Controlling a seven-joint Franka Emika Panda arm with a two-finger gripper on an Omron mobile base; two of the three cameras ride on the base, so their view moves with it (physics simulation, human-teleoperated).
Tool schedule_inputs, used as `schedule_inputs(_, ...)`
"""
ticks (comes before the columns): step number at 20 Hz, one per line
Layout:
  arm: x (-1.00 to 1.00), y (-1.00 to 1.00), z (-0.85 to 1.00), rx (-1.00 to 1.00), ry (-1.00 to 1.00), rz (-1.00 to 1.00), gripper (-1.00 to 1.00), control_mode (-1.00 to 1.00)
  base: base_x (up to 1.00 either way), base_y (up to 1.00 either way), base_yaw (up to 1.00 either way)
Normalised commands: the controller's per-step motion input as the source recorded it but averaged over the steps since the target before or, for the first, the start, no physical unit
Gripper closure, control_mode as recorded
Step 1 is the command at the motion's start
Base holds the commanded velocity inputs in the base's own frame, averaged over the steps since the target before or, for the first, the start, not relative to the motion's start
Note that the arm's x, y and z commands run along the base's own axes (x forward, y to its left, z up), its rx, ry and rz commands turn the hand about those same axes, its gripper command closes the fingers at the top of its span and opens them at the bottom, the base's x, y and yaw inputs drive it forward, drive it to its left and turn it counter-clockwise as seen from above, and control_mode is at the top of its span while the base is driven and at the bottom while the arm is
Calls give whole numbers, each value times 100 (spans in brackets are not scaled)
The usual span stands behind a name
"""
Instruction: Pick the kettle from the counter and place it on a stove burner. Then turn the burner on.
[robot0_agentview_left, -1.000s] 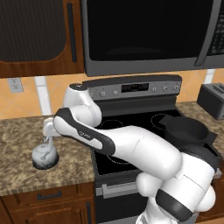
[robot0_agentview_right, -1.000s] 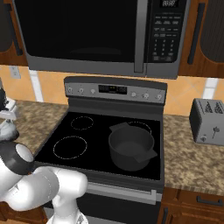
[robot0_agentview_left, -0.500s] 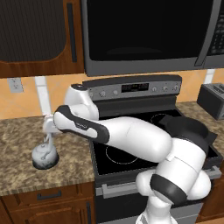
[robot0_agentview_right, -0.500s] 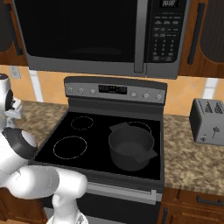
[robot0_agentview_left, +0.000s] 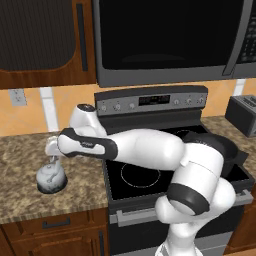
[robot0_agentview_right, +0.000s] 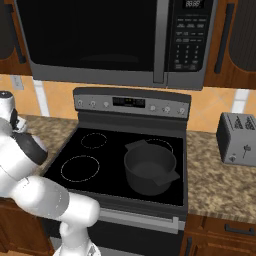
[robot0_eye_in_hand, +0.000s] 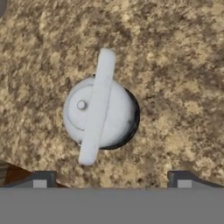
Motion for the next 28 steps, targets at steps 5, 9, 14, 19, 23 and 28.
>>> schedule_inputs(5, 14, 25, -7, 0, 0, 0, -100, -100, 0, 0, 0)
schedule_inputs(9, 13, 0, -9, 0, 0, 0, -100, -100, 0, 0, 0)
schedule_inputs(14, 25, 0, -16, 0, 0, 0, -100, -100, 0, 0, 0)
schedule_inputs(19, 21, 4, -17, 0, 0, 0, -100, -100, 0, 0, 0)
schedule_inputs(23, 14, 19, -10, 0, 0, 0, -100, -100, 0, 0, 0)
schedule_inputs(28, 7, 23, -4, 0, 1, 0, -100, -100, 0, 0, 0)
